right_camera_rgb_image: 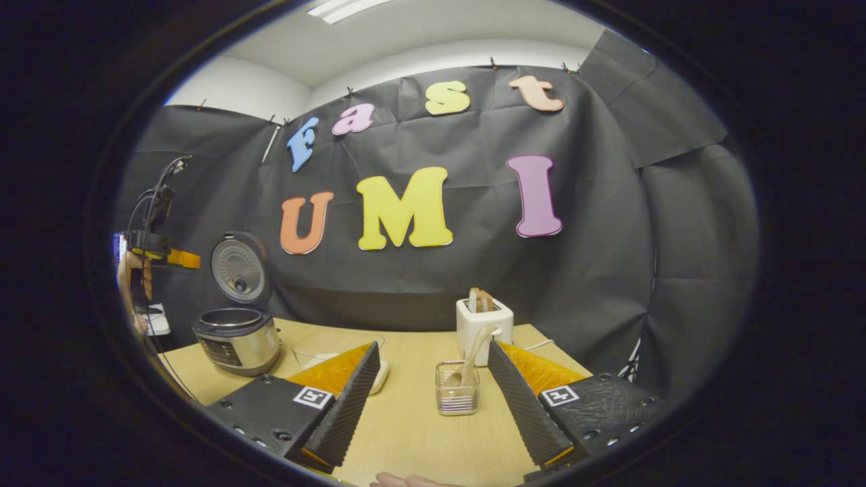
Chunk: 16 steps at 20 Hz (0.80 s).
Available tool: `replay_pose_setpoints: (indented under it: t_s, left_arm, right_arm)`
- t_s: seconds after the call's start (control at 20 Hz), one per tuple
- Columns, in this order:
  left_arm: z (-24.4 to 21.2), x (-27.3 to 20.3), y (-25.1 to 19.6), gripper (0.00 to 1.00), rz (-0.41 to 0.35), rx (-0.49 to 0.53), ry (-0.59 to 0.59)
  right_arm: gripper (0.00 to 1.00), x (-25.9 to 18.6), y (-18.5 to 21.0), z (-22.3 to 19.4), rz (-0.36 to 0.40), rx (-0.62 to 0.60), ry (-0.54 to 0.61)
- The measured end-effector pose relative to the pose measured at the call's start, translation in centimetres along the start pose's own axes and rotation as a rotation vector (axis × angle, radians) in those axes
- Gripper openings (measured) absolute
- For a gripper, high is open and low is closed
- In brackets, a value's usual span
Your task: Close the left gripper, press the button to open the rice cooker; take a wooden spoon from the chopstick holder with the right hand, scoop a spoonful of rice and pour it into the rice cooker, then put the wooden spoon back into the chopstick holder.
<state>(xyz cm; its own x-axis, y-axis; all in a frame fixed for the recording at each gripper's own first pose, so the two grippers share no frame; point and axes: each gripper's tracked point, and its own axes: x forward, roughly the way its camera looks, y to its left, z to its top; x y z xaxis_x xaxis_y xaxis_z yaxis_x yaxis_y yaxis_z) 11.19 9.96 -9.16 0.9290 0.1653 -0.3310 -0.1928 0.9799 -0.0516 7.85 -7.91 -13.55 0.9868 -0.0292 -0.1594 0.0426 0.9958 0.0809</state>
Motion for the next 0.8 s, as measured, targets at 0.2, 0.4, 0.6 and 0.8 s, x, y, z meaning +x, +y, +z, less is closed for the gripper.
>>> replay_pose_setpoints:
  t_s: [0.2,0.4,0.6,0.8]
  left_arm:
    - [-1.2,-0.5,-0.8,0.22,-0.032,-0.034,0.008]
    - [-1.5,-1.2,-1.3,0.77,-0.036,0.002,-0.028]
    - [-2.2,-2.2,-3.2,0.82,-0.084,0.037,-0.053]
    - [-3.2,-3.3,-3.7,1.00,-0.098,0.058,-0.072]
  right_arm:
    - [0.92,0.3,-0.2,0.1,-0.010,-0.015,-0.002]
    - [0.95,1.3,-1.5,-0.4,-0.040,-0.001,0.019]
    - [0.95,3.4,-2.9,-1.7,-0.066,0.019,0.069]
    - [0.96,6.6,-3.8,-3.5,-0.067,0.008,0.127]
